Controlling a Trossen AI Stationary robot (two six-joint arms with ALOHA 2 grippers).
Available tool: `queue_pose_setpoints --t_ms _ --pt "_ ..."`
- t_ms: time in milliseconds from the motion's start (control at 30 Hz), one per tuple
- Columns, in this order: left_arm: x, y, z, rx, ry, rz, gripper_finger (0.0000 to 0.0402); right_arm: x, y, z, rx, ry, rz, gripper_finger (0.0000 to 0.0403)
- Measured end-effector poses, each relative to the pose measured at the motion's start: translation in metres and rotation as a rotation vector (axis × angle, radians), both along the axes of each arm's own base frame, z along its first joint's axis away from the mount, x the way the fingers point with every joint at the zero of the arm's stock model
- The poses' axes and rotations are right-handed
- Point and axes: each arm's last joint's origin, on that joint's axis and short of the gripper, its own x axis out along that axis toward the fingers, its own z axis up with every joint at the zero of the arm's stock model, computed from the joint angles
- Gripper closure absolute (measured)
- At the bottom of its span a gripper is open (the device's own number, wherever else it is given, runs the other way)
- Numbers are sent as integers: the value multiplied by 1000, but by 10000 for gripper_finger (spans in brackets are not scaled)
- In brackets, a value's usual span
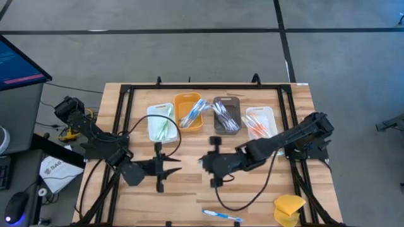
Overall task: Pick & Place Toothbrushes
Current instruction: Put the purple toothbrush into the black transparent bin
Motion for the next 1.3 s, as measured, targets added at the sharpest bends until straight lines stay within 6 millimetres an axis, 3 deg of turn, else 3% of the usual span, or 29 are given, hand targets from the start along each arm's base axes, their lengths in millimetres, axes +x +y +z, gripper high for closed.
queue_pose_setpoints --t_ms 167,433,700,933,1167,1300 --pt "-2 3 -5 112 46 32 276 -26 -20 15 -3 68 -220 393" --pt "0 9 -7 134 67 63 281 -57 -95 35 70 196 -541 393" --pt "4 22 -12 179 127 107 280 -46 -165 28 188 296 -588 393" --pt "8 29 -12 175 127 139 284 -39 -236 6 306 388 -670 393" --pt "10 27 -10 149 106 127 284 -31 -265 -25 342 506 -683 393" --pt "10 27 -9 144 101 127 284 -30 -272 -28 371 502 -682 393"
